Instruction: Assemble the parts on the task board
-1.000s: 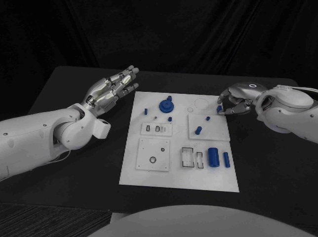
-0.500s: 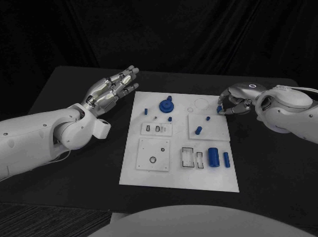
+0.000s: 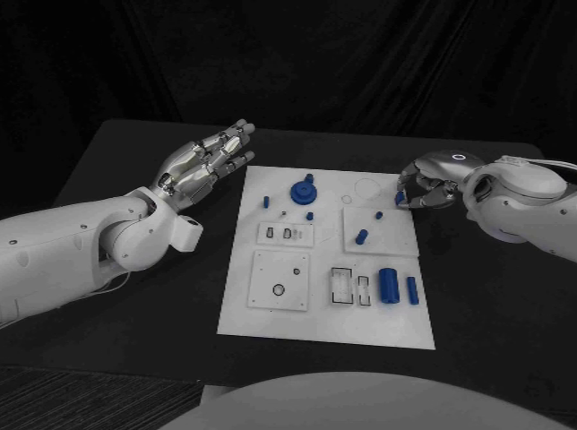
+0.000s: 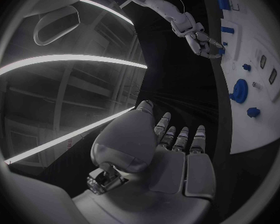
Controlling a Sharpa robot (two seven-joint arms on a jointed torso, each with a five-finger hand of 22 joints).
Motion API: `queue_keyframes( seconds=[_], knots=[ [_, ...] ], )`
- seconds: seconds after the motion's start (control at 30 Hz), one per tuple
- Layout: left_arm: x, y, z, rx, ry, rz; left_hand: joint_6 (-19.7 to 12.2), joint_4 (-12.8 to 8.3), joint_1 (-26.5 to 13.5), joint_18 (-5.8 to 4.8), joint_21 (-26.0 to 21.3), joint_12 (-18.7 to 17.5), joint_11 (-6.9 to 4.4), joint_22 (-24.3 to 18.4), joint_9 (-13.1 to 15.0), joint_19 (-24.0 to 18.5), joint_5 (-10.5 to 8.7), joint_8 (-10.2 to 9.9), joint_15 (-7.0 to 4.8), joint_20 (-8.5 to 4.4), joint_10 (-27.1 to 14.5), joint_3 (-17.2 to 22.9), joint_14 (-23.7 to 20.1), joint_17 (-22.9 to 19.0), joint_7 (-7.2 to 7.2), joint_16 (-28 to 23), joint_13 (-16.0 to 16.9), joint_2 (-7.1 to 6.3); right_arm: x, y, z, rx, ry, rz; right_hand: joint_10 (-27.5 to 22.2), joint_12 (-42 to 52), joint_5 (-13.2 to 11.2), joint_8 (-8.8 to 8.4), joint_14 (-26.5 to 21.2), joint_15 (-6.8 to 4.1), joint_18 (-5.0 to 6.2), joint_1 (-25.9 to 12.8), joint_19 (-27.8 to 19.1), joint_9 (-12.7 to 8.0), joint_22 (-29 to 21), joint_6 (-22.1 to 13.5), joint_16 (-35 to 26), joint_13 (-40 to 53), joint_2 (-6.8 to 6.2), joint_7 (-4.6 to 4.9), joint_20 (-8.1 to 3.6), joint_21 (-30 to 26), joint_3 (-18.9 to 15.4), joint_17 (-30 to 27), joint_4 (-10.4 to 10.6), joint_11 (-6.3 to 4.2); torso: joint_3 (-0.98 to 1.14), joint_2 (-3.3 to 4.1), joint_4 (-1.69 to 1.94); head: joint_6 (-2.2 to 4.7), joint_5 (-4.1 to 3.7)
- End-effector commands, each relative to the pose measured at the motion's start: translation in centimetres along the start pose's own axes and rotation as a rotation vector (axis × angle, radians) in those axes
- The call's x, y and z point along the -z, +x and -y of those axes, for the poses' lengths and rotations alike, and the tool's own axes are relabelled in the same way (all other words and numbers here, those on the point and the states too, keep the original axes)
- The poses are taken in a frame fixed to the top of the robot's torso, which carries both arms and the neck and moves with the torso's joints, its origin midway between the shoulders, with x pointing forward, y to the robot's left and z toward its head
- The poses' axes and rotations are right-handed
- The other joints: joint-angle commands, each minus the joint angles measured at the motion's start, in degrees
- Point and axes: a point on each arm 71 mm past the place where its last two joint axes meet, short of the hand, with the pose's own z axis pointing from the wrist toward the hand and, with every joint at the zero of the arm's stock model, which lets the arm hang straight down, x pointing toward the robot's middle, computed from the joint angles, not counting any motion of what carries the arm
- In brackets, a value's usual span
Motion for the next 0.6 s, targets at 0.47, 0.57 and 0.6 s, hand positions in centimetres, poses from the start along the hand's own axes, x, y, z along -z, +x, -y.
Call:
queue_keyframes(
  seconds=[0.47, 0.57, 0.6],
  knots=[
    [-0.05, 0.21, 0.35, 0.014, 0.061, -0.016, -0.2, -0.1, 0.1, 0.5, -0.3, -0.4, 0.3, -0.1, 0.0, -0.1, 0.1, 0.2, 0.55, 0.36, -0.1, 0.5, 0.0, -0.1, 0.19, -0.2, -0.1, 0.14, -0.04, 0.47, 0.09, 0.006, 0.029, -0.015, 6.0, 0.1, 2.9, 2.47, 5.9, 0.1, -0.25, 1.4, 3.0, 1.6, 13.0, 0.6, -0.1, 15.1, 0.8, -0.29, 0.2, -0.3, 0.1, 14.7, -0.9, -0.03, 0.01, -0.01, 0.03, -0.01, -0.05],
    [-0.05, 0.18, 0.34, 0.014, 0.06, -0.015, -0.2, -0.1, 0.1, 0.5, -0.3, -0.4, 0.3, -0.1, 0.0, -0.1, 0.1, 0.2, 0.55, 0.36, -0.1, 0.5, 0.0, -0.1, 0.19, -0.2, -0.1, 0.14, -0.06, 0.53, 0.04, 0.005, 0.026, -0.014, 6.0, 0.1, 7.1, 3.57, 5.9, -0.08, -0.25, 1.5, 3.0, 2.4, 13.0, 0.7, -0.1, 15.1, 1.18, -0.53, -0.01, -0.3, 0.3, 14.7, -1.3, -0.25, -0.01, 0.03, 0.02, -0.01, 0.0],
    [-0.04, 0.17, 0.33, 0.014, 0.06, -0.015, -0.2, -0.1, 0.1, 0.5, -0.3, -0.4, 0.3, -0.1, 0.0, -0.1, 0.1, 0.2, 0.55, 0.36, -0.1, 0.5, 0.0, -0.1, 0.19, -0.2, -0.1, 0.14, -0.06, 0.54, 0.03, 0.005, 0.025, -0.014, 6.0, 0.1, 7.7, 3.71, 5.9, -0.12, -0.26, 1.6, 3.0, 2.4, 13.0, 0.7, -0.1, 15.1, 1.26, -0.59, -0.02, -0.3, 0.4, 14.7, -1.4, -0.3, -0.01, 0.04, 0.01, -0.01, 0.01]
  ],
)
